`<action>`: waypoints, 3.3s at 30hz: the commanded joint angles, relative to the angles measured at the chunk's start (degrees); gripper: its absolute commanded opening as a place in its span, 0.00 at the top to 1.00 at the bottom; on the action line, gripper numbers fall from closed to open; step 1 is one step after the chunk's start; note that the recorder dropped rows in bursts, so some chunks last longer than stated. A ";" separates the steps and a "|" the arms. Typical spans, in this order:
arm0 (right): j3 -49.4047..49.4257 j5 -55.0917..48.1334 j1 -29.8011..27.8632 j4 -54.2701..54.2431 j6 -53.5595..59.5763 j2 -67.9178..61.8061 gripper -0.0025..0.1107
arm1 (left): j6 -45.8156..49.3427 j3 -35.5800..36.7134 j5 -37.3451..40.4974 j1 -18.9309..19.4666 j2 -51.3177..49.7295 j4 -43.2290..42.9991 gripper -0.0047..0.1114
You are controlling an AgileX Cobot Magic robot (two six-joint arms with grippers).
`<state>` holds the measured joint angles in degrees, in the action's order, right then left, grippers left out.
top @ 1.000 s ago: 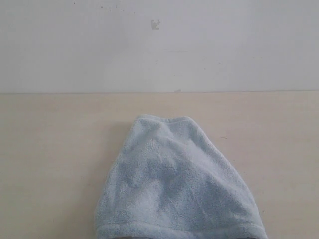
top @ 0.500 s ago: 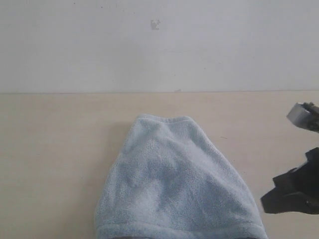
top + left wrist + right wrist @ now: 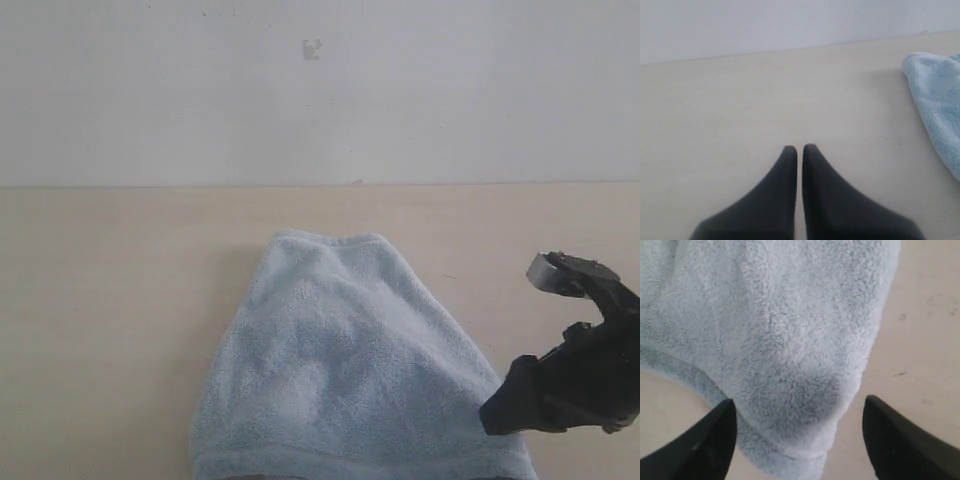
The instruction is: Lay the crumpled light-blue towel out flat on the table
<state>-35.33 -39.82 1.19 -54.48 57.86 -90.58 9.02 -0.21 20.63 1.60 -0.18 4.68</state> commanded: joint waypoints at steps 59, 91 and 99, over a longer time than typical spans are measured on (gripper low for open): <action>-20.23 -9.49 0.66 -1.96 -9.63 -2.67 0.97 | -14.80 -10.95 -74.39 -0.13 0.18 15.97 0.93; -20.01 -7.26 0.66 -0.62 -9.32 -2.67 0.97 | 39.33 -46.60 -6.00 -37.61 -89.79 21.88 0.91; -20.01 -6.89 0.66 -0.42 -9.32 -2.67 0.97 | 39.33 -46.73 -8.63 -37.61 -97.87 23.09 0.56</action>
<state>-55.31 -46.33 1.80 -55.34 47.87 -93.83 48.08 -46.84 13.92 -35.78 -95.94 25.72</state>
